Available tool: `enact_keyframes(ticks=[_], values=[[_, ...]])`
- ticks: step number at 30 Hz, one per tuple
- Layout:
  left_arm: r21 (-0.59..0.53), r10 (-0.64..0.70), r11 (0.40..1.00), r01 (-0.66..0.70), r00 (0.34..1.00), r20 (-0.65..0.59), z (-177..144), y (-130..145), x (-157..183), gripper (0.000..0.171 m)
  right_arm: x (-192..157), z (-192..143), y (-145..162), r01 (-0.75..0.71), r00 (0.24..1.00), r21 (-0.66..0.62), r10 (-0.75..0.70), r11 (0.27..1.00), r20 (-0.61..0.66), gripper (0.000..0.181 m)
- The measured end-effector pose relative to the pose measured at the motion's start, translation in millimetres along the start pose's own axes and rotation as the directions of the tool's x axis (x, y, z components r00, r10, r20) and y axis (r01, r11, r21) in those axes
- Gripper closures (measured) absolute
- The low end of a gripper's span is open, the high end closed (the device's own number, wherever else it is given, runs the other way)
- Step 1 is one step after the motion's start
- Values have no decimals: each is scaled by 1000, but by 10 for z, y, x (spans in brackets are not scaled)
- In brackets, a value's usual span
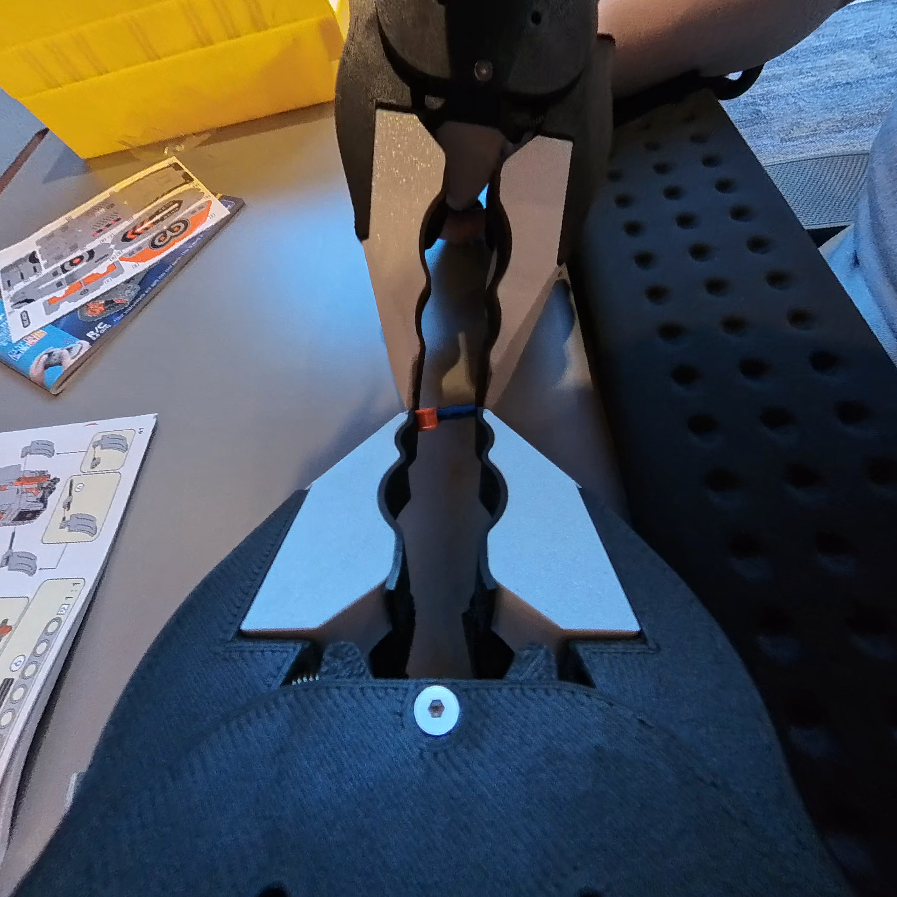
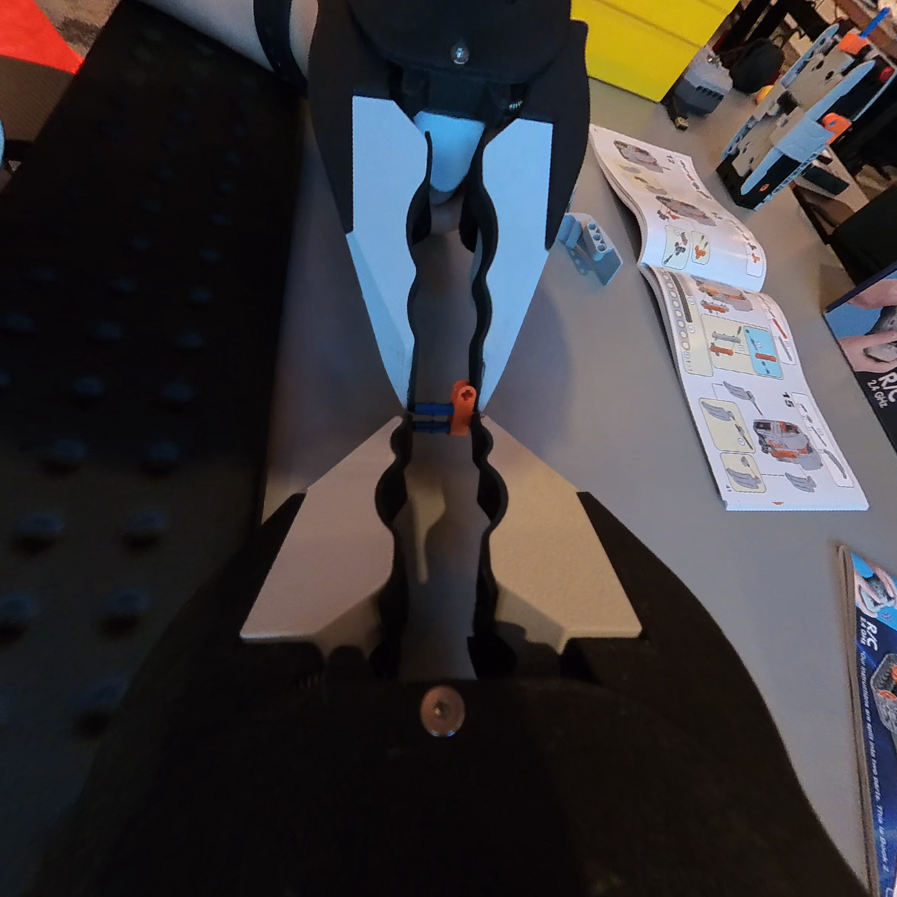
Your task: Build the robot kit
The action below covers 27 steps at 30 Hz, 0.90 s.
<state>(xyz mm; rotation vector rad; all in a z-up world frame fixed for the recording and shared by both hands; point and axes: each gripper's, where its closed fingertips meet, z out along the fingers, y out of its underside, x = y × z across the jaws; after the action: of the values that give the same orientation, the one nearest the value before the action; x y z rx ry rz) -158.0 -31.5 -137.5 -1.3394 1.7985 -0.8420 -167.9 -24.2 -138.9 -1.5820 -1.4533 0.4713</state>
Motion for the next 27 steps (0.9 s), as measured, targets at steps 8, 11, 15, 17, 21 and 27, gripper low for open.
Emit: enact_keyframes(ticks=[8, 11, 15, 17, 21, 27], values=[[15, 27, 1000, -27, 1000, -9, -2, -21, 26, 150, -26, -12, -12, 19, 1000, 15, -19, 1000, 17, 158], [20, 30, 999, -29, 999, -17, -3, -29, 39, 150, -39, -21, -12, 26, 999, 18, -26, 1000, 23, 158], [19, 34, 999, -34, 999, -24, 4, -30, 51, 149, -49, -30, -4, 26, 999, 14, -26, 1000, 27, 158], [10, 26, 1000, -26, 999, -28, 14, -18, 48, 149, -50, -25, 12, 16, 1000, 1, -16, 1000, 25, 158], [1, 14, 1000, -14, 999, 38, 12, -5, -36, 149, 32, -17, 43, -21, 999, -29, 20, 999, -30, 158], [-45, 57, 998, -53, 993, 106, 41, 27, -81, 151, 46, 20, 138, 43, 996, -115, -52, 992, -77, 159]])
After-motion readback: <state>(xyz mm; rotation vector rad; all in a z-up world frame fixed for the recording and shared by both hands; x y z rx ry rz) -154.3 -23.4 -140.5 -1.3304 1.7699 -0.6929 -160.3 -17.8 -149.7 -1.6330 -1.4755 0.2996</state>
